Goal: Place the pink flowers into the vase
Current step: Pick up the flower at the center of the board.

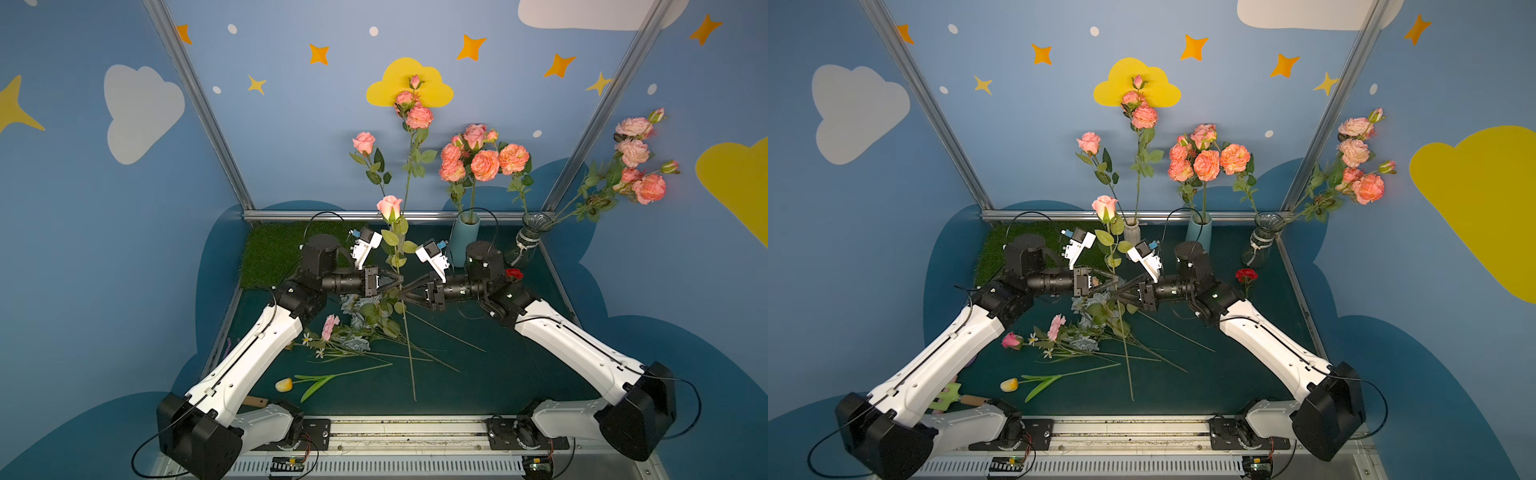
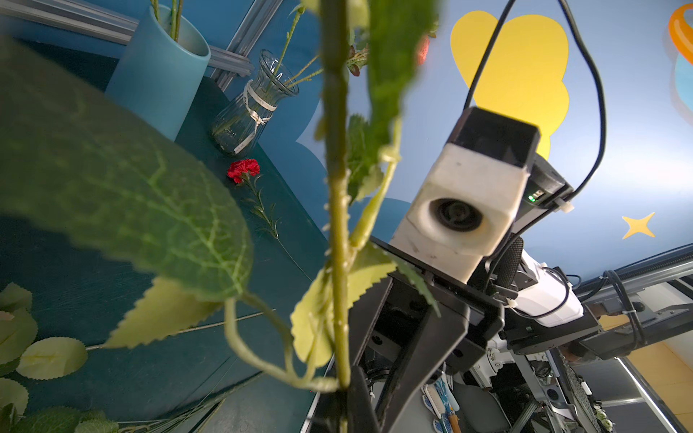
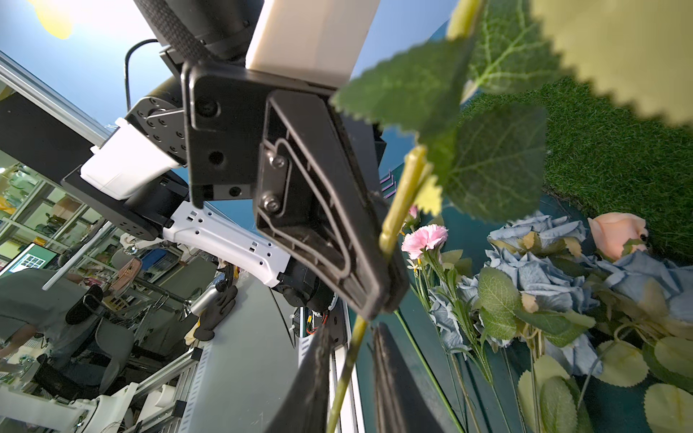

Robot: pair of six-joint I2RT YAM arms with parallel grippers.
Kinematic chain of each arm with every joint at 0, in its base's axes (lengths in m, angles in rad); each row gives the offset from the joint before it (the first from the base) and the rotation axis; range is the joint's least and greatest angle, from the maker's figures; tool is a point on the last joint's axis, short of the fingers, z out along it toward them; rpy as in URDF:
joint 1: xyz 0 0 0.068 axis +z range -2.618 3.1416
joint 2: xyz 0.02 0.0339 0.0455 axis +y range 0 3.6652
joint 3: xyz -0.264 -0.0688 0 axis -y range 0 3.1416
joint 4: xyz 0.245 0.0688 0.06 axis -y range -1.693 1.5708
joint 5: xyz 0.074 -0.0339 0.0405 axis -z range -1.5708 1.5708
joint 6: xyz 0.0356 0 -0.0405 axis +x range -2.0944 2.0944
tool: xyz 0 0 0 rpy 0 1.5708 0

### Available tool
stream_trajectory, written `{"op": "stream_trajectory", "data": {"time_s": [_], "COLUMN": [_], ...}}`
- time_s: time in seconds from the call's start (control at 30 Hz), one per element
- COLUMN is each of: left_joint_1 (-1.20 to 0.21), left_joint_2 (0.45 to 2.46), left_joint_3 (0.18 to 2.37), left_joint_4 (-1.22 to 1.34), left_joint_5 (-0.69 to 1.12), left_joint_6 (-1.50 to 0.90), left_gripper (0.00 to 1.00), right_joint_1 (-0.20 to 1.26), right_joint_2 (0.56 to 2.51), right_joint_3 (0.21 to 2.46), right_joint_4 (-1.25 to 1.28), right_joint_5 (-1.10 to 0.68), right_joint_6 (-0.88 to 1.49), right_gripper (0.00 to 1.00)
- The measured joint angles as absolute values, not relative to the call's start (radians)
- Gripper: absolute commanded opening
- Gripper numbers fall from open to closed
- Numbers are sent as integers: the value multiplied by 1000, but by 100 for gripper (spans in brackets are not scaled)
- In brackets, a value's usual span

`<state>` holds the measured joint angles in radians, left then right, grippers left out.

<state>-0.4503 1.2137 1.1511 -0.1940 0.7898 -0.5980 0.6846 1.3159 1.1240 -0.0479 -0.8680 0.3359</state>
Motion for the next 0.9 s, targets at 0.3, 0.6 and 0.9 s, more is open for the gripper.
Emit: {"op": "stream_trajectory", "data": {"time_s": [0.3,0.6,0.9], "left_joint_1": [-459,-468,-471], "left_joint_2": [1221,1221,1221], "left_joint_3": [1151,1154,1173], "left_joint_4": [-200,-225,-273], "left_joint_5": [764,738,682], "left_joint_6": [-580,-565,-552], "left_gripper": [2,33,57], "right_joint_1": [689,689,691], "right_joint_2": [1344,1344,1307], "right_joint_3": [1123,1113,1111], "right_joint_4": [-16,-17,-74], "right_joint_5": [-858,-799,-643], "right_joint_6": [363,357,309], "right_gripper": [0,0,0]}}
